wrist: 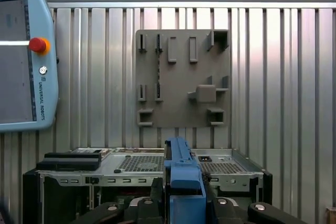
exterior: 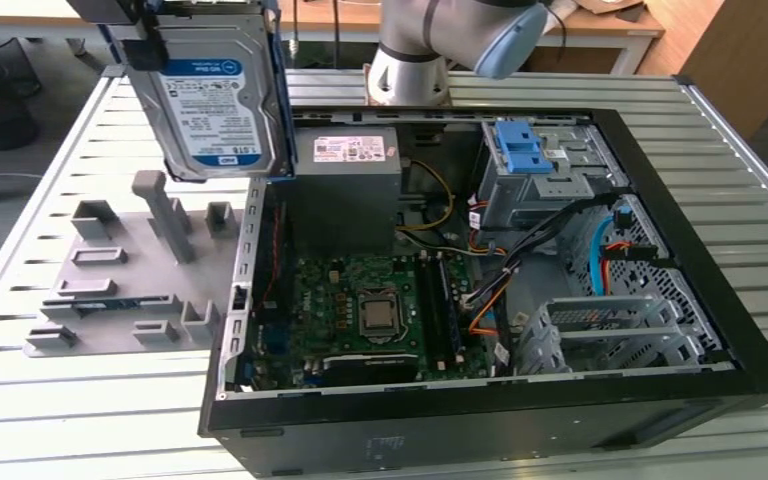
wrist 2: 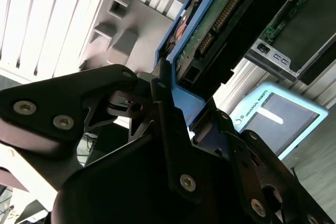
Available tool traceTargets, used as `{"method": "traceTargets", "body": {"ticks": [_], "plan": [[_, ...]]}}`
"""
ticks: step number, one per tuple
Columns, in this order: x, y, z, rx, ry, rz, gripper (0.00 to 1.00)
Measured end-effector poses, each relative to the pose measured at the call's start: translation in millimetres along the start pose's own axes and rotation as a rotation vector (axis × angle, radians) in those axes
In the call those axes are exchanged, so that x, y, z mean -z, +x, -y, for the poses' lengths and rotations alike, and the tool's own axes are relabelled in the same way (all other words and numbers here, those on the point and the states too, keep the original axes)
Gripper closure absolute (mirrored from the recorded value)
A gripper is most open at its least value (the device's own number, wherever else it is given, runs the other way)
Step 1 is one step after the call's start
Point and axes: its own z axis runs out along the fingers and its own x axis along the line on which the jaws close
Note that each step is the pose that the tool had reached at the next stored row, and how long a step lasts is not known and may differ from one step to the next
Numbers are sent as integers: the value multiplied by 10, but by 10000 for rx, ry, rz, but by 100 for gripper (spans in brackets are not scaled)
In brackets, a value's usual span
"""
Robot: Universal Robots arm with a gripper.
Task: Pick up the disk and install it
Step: 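Pick up the disk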
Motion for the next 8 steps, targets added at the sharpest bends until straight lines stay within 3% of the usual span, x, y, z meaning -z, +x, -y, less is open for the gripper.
{"method": "traceTargets", "body": {"ticks": [8], "plan": [[-9,5,170,0,0,0,64]]}}
